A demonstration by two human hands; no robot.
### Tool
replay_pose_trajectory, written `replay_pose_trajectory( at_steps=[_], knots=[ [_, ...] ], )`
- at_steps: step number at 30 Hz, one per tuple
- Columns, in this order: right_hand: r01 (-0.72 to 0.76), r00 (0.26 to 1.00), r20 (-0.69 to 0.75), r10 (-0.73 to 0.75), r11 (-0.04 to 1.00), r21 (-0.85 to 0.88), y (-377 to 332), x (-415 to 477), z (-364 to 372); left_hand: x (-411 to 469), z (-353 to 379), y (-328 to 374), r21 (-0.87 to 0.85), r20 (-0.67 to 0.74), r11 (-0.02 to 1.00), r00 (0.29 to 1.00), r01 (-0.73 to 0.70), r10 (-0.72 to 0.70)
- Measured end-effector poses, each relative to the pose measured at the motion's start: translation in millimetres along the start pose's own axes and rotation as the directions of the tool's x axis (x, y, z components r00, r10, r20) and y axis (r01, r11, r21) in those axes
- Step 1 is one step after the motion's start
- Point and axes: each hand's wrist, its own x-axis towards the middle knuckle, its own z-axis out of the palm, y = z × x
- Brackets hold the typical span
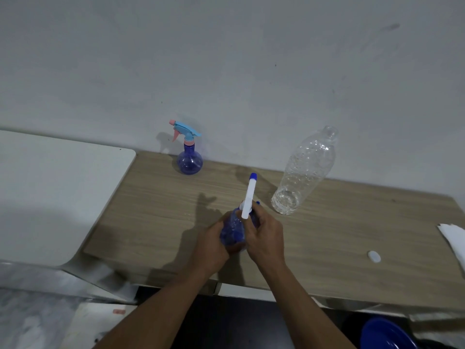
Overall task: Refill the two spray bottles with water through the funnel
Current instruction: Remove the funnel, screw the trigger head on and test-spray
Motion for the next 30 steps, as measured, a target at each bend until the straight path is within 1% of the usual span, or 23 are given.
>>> replay_pose_trajectory(
  at_steps=[3,5,7,8,10,12,13,15,18,20,22,24,27,30],
  knots=[
    [0.001,0.998,-0.056,0.001,0.999,0.035,-2.6,-5.9,4.0,-2.2,1.9,5.4,-0.031,-0.019,0.999,1.0,0.016,-0.017],
    [-0.008,0.996,-0.086,0.021,0.989,0.149,-9.2,-8.8,4.8,-4.1,1.9,12.1,-0.001,-0.011,1.0,1.0,0.016,-0.016],
    [-0.057,0.993,-0.082,0.087,0.949,0.309,-14.7,-7.1,4.0,-6.2,4.8,11.6,0.039,-0.031,0.999,0.999,0.028,-0.026],
    [-0.059,0.993,-0.077,0.089,0.944,0.324,-17.3,-3.5,3.0,-7.3,7.7,6.3,0.081,-0.051,0.996,0.998,0.025,-0.021],
    [-0.028,0.998,-0.042,0.039,0.97,0.243,-15.5,5.4,1.7,-10.6,15.0,2.6,0.224,-0.087,0.974,0.996,0.043,-0.024],
    [-0.018,1.0,0.007,0.017,0.983,0.185,-16.2,9.9,-0.6,-11.7,21.1,-4.0,0.308,-0.028,0.951,0.999,0.035,-0.027],
    [-0.015,1.0,0.03,0.01,0.985,0.174,-16.6,10.5,-1.7,-13.3,23.1,2.1,0.361,-0.042,0.931,0.998,0.05,-0.037],
    [0.003,0.996,0.084,-0.015,0.989,0.15,-16.8,7.5,-5.7,-22.6,21.2,11.4,0.311,-0.063,0.947,0.996,0.085,-0.068],
    [0.027,0.995,0.096,-0.041,0.99,0.138,-21.4,2.8,-15.7,-39.8,-0.6,22.9,0.391,-0.071,0.918,0.997,0.068,-0.044],
    [-0.005,0.991,0.132,-0.015,0.988,0.154,-28.7,-0.6,-24.5,-48.2,-19.8,29.0,0.46,-0.113,0.885,0.993,0.072,-0.022],
    [-0.026,0.984,0.179,0.001,0.99,0.137,-34.9,-4.7,-31.1,-56.7,-40.3,36.9,0.555,-0.138,0.824,0.99,0.111,-0.04],
    [-0.052,0.974,0.223,0.03,0.994,0.093,-40.9,-9.9,-35.8,-61.2,-60.1,42.0,0.616,-0.17,0.771,0.983,0.161,-0.069],
    [-0.107,0.936,0.338,0.095,0.994,0.016,-43.0,-14.5,-40.3,-67.7,-83.4,47.2,0.688,-0.213,0.685,0.969,0.241,-0.127],
    [-0.108,0.887,0.443,0.133,0.991,-0.081,-53.6,-23.3,-49.2,-76.1,-97.9,51.1,0.72,-0.274,0.633,0.954,0.286,-0.119]
  ],
)
